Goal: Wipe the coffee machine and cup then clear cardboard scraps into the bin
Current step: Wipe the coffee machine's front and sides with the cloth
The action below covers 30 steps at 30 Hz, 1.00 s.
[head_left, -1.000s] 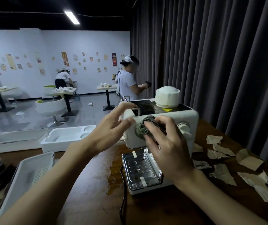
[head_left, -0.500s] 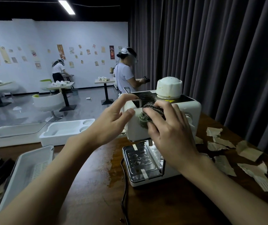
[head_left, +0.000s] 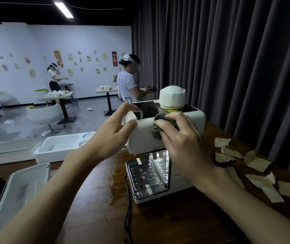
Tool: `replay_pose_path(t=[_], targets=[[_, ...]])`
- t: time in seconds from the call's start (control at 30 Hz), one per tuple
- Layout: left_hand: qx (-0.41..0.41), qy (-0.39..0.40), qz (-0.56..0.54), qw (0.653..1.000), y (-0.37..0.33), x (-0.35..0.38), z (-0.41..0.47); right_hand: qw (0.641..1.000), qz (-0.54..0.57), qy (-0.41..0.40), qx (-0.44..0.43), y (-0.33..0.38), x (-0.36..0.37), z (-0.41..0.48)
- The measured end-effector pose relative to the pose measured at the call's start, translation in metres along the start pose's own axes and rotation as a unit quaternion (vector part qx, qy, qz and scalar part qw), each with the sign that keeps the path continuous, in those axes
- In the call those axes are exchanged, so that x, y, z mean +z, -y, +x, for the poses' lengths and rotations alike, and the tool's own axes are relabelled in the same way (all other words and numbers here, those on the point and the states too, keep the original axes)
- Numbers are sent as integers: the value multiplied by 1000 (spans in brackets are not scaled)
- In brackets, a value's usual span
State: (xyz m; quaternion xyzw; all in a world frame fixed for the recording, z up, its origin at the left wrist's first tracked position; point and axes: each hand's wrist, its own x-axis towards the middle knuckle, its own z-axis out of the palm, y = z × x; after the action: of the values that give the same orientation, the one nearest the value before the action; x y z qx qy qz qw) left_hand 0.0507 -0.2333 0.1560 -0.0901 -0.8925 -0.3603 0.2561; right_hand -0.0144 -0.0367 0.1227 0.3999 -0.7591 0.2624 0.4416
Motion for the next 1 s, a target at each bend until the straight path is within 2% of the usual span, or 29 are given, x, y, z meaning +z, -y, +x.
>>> replay_pose_path(t=[0.17,0.37,0.57,0.77,1.0], targets=[[-18,-30,50,998,-1,6,1,989,58,-48,125,-40,-16,2],[-15,-33,51,998,0,8,-1,984,62,-55,159,-69,-24,-9],[-45,-39,-4,998,-2,10,-2,979,98,-73,161,-78,-19,-25],[-68,-48,-13,996,-9,11,-2,979,105,-90,152,-80,-8,-42],[-55,-47,6,997,-5,12,-1,947,127,-133,262,-59,8,-60]])
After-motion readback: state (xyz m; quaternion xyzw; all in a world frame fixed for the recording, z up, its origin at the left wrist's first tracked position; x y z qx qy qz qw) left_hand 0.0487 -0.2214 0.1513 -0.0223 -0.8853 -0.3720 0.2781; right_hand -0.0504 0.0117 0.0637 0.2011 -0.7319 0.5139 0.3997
